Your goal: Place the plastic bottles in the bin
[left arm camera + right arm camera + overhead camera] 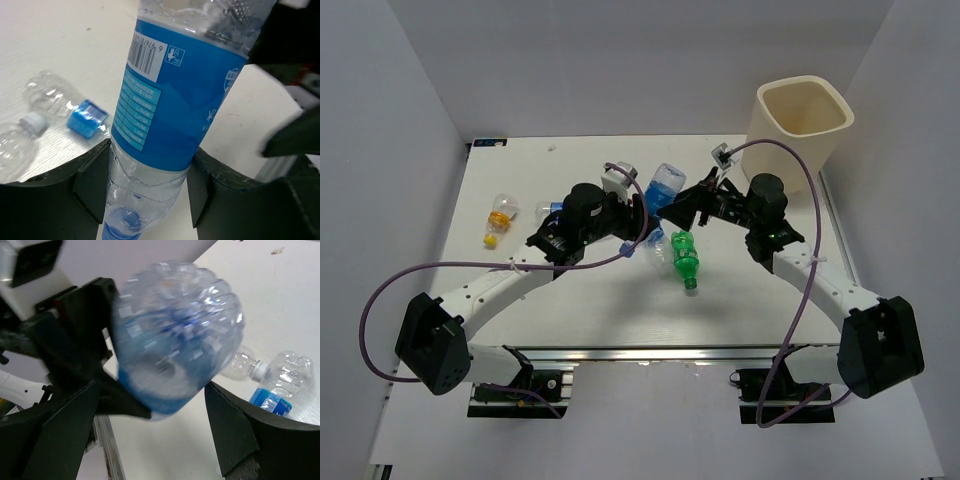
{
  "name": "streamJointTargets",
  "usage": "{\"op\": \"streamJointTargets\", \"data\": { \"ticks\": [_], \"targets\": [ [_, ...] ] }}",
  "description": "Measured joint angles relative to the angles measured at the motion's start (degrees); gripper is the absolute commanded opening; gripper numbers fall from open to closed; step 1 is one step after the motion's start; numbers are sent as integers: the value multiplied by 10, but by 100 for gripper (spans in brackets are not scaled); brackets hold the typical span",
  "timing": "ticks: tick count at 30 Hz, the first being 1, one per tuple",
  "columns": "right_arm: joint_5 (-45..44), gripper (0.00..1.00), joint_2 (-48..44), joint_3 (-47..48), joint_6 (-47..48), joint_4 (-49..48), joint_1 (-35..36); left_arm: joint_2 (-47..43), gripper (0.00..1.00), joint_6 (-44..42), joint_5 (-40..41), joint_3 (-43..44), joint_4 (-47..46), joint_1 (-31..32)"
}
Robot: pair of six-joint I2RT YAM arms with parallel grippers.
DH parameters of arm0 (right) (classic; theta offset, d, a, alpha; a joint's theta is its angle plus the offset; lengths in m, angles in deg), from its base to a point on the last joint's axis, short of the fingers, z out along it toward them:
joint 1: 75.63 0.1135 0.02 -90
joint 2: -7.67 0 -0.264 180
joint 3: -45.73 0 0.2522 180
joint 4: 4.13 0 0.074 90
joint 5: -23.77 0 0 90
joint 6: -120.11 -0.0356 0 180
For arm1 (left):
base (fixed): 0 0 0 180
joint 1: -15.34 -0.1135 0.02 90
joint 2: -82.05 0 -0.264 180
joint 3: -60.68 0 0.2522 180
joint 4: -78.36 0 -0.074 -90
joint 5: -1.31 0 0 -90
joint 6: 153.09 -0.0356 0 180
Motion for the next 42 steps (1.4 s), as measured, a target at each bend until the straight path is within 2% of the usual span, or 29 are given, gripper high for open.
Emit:
{"op": "streamJointTargets", "data": {
  "ticks": [5,6,7,8,9,10,11,13,16,20,23,28,30,31,33,35,37,40,41,42],
  "targets": [
    [-26,89,28,5,-28,-22,11,-1,38,4,-61,-4,-45,6],
    [-32,88,28,5,-30,-29,14,-1,38,5,-70,-6,-48,5],
    [-40,82,28,6,-34,-36,16,-1,38,5,-77,-7,-50,5],
    [-44,76,28,7,-37,-44,16,-1,49,6,-83,-7,-51,6],
    [-45,59,28,8,-40,-49,17,-1,61,6,-85,-7,-54,6],
    [-46,52,28,9,-41,-55,19,0,76,6,-84,-7,-55,6],
    [-53,47,28,11,-44,-55,21,0,98,3,-86,-7,-57,5],
    [-66,40,28,15,-48,-51,20,-2,98,0,-80,-7,-59,5],
    [-99,36,31,41,-33,-18,15,-2,98,3,-52,-6,-43,6],
    [-149,35,47,122,8,52,-21,-10,98,8,30,-5,-3,4],
    [-193,35,68,214,43,109,-72,-20,98,30,78,-5,22,-22],
    [-289,35,106,373,112,163,-164,-19,98,91,107,-3,58,-177],
    [-346,41,129,438,150,179,-186,-17,98,111,123,-3,76,-228],
    [-375,43,141,464,169,180,-193,-17,98,118,132,-3,85,-243],
    [-427,38,166,508,205,183,-205,-16,98,132,149,-2,103,-257],
    [-455,38,195,542,231,184,-220,-17,98,143,168,0,121,-261],
    [-468,51,234,575,248,190,-240,-17,98,150,183,0,129,-262],
    [-487,62,302,618,264,216,-270,-17,98,158,202,0,138,-263],
    [-492,69,324,632,265,224,-277,-17,98,160,209,0,142,-263],
    [-501,84,348,646,271,237,-284,-17,98,163,216,0,149,-263]
  ]
}}
